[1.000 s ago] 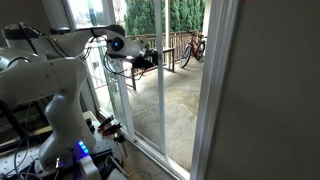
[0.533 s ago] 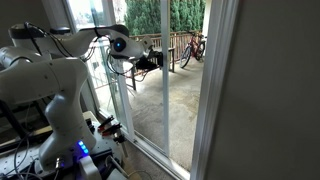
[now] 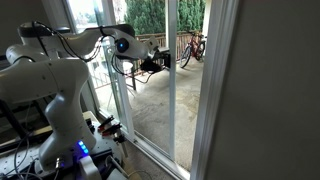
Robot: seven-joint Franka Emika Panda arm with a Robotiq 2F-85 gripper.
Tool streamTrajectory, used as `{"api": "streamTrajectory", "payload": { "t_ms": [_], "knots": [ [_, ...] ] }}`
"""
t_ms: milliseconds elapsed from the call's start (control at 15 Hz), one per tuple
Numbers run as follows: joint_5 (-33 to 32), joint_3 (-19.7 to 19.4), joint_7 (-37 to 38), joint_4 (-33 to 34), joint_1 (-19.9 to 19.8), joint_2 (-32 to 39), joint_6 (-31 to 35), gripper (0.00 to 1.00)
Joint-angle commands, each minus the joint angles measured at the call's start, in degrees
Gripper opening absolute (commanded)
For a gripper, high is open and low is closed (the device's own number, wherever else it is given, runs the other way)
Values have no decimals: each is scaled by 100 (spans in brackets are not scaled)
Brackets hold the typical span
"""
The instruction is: Slide the glass door to the right.
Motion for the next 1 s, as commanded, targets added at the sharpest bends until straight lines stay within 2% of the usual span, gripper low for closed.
{"api": "streamTrajectory", "payload": {
  "t_ms": [0, 533, 667, 933],
  "knots": [
    [0, -194, -172, -206, -170, -180, -82, 0],
    [0, -282, -147, -349, -676, -210, -122, 0],
    [0, -183, -164, -337, -630, -208, -106, 0],
    [0, 33, -101, -184, -254, -240, 6, 0]
  ]
}}
